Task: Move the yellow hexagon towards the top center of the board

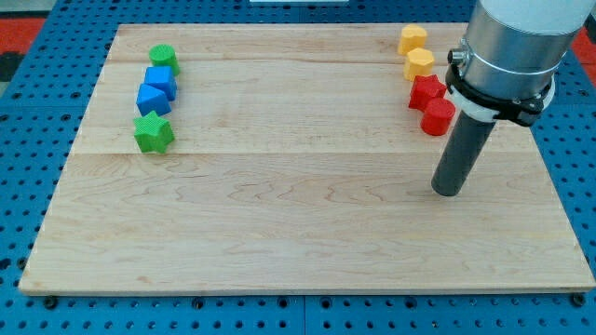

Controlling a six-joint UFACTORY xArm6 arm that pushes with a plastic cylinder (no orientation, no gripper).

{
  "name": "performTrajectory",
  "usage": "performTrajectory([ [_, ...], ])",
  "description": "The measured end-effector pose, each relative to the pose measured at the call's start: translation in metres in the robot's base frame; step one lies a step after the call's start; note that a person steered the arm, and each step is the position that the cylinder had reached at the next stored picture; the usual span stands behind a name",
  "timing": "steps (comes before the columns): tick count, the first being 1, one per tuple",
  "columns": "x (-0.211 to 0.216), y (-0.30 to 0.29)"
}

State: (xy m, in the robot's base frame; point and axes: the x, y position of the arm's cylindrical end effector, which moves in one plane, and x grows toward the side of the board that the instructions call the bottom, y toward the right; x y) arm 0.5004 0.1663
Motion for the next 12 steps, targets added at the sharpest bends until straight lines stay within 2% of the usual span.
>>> performTrajectory([
  [6, -0.004, 0.028],
  [7, -0.004, 0.055],
  [8, -0.025, 0.081],
  [9, -0.047, 0.148],
  [10, -0.085, 0.169],
  [12, -0.178, 0.117],
])
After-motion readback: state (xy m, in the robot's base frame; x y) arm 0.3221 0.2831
